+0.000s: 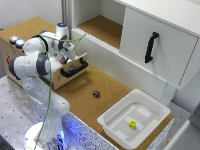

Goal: Put the pink object on the table

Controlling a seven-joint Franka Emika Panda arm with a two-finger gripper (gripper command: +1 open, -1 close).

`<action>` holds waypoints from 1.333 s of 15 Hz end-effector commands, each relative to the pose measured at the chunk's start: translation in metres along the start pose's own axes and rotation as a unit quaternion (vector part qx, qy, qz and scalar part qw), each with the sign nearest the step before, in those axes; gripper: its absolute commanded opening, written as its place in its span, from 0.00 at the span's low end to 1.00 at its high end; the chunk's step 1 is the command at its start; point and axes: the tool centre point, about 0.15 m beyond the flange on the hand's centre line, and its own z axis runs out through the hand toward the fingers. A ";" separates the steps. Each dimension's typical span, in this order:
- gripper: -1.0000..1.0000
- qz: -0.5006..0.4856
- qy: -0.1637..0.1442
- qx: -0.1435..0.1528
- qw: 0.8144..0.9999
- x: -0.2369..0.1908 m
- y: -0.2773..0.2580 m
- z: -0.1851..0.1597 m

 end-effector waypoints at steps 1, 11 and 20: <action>0.00 0.029 0.063 -0.050 0.996 0.001 0.025 -0.081; 0.00 0.124 0.079 -0.040 0.988 -0.009 0.137 -0.118; 0.00 0.112 0.070 -0.028 0.991 -0.022 0.239 -0.109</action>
